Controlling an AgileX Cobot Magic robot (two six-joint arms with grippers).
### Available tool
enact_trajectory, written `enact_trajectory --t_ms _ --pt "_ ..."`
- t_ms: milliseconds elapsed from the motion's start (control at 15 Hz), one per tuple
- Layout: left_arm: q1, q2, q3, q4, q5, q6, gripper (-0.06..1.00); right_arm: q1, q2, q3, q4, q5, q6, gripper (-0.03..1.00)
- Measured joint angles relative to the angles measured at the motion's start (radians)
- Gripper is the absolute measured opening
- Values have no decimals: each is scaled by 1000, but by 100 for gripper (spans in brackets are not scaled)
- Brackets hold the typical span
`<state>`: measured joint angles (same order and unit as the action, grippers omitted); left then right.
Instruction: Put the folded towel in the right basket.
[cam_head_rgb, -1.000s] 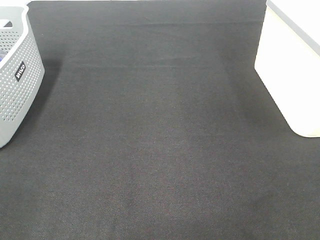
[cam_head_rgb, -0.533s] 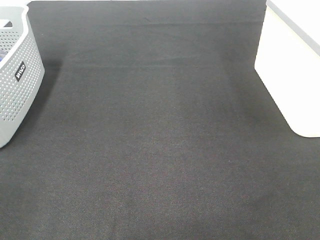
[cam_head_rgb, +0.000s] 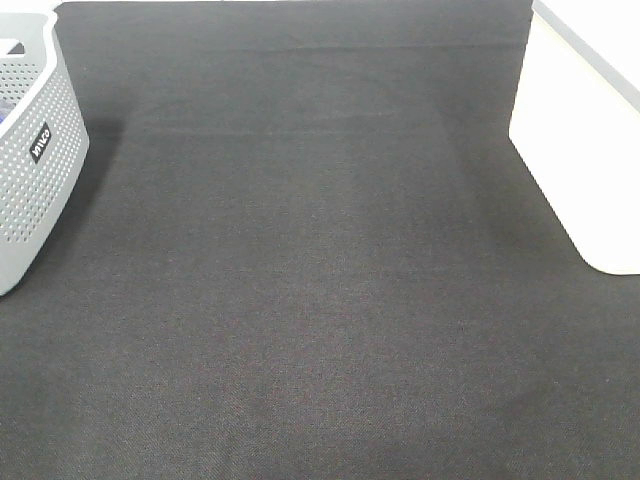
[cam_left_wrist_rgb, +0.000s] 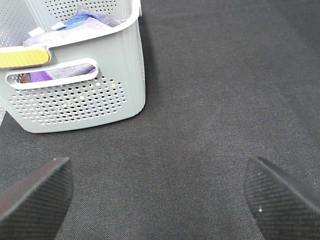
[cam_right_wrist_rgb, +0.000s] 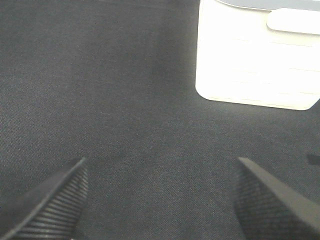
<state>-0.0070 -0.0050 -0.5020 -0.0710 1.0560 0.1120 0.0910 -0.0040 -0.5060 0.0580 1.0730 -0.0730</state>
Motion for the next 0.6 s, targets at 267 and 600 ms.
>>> enact_trajectory --t_ms 267,600 --pt "0 0 0 0 0 0 88 0 0 0 1 0 -1 74" --pt "0 0 0 0 0 0 88 -104 0 0 4 0 -1 74"
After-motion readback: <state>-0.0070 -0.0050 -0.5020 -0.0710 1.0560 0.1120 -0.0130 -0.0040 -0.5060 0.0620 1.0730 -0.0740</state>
